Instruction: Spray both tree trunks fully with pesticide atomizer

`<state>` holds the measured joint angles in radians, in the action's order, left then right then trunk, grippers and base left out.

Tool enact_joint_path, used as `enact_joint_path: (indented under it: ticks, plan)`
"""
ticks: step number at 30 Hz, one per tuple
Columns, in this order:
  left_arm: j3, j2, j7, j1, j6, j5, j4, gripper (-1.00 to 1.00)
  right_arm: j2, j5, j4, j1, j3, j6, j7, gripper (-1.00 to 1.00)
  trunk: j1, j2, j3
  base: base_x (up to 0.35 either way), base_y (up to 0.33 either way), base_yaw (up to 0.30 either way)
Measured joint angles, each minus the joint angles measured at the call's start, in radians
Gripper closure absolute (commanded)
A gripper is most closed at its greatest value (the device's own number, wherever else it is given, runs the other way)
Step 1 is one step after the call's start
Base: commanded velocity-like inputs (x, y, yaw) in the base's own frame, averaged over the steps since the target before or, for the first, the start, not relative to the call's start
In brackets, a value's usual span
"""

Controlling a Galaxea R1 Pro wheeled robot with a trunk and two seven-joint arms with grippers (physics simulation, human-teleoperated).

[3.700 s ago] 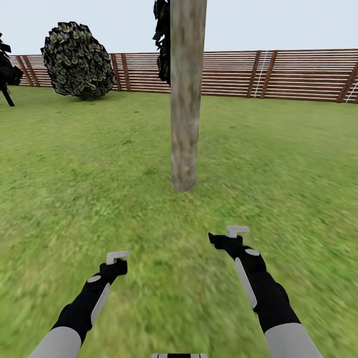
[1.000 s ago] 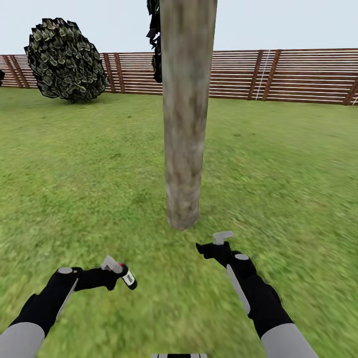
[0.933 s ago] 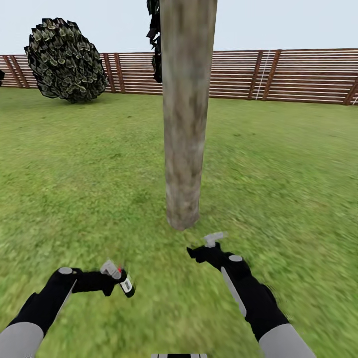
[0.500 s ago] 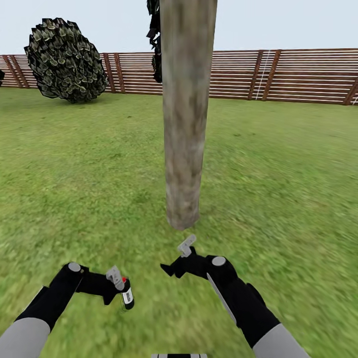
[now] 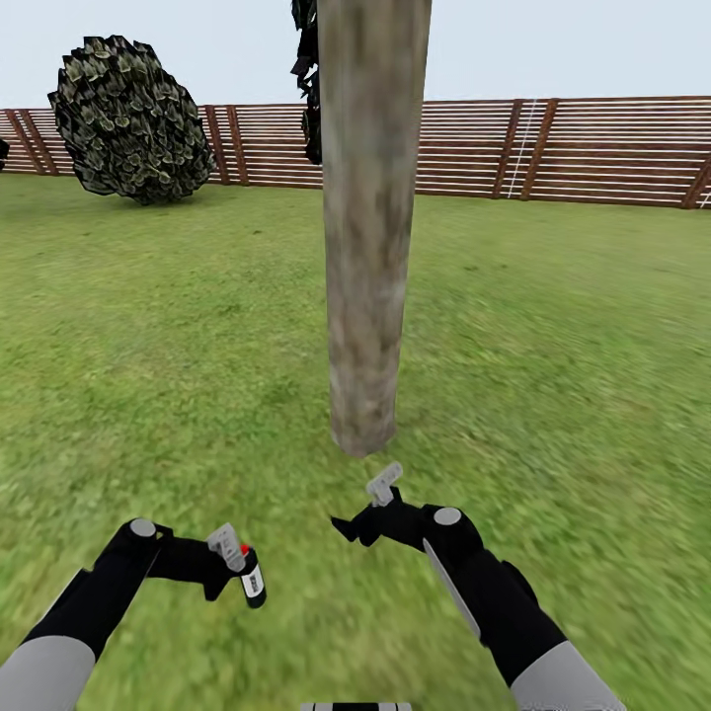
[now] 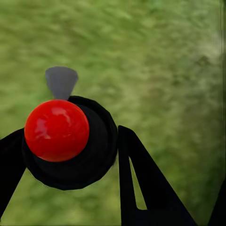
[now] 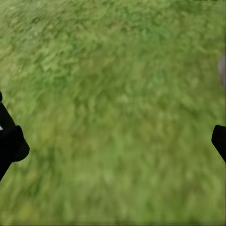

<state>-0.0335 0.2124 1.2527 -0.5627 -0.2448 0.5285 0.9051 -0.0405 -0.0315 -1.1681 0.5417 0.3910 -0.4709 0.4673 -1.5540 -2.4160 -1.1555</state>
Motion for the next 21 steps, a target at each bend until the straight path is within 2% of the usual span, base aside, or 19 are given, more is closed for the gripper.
enact_joint_path:
  ticks: [9, 10, 11, 14, 16, 17, 21]
  plan:
    - [0.05, 0.008, 0.051, -0.006, 0.013, 0.007, 0.05, 1.0, 0.001, -0.05, -0.001, 0.051, -0.003, 0.001, 0.05, -1.0, 0.0, 0.0, 0.0, 0.0, 0.0, 0.0]
    - [0.124, 0.008, 0.142, -0.006, 0.014, 0.007, 0.099, 1.0, 0.001, -0.212, -0.001, 0.056, -0.003, 0.002, 0.348, -1.0, 0.0, 0.0, 0.0, 0.0, 0.0, 0.0]
    - [0.131, 0.005, 0.15, -0.007, 0.016, 0.008, 0.103, 1.0, 0.001, -0.218, -0.001, 0.056, -0.004, 0.001, 0.483, -1.0, 0.0, 0.0, 0.0, 0.0, 0.0, 0.0]
    - [0.134, 0.002, 0.153, -0.009, 0.017, 0.011, 0.104, 1.0, 0.001, -0.221, -0.001, 0.057, -0.004, 0.001, 0.492, -1.0, 0.0, 0.0, 0.0, 0.0, 0.0, 0.0]
    - [0.135, -0.001, 0.154, -0.012, 0.018, 0.032, 0.103, 1.0, 0.001, -0.221, 0.001, 0.057, -0.004, 0.003, 0.493, -1.0, 0.0, 0.0, 0.0, 0.0, 0.0, 0.0]
    - [0.135, -0.002, 0.154, -0.012, 0.018, 0.041, 0.103, 1.0, 0.001, -0.222, 0.001, 0.057, -0.004, 0.003, 0.493, 1.0, 0.0, 0.0, 0.0, 0.0, 0.0, 0.0]
    - [0.143, -0.007, 0.155, -0.012, 0.019, 0.058, 0.104, 1.0, 0.001, -0.222, 0.006, 0.057, -0.004, 0.005, 0.493, 1.0, 0.0, 0.0, 0.0, 0.0, 0.0, 0.0]
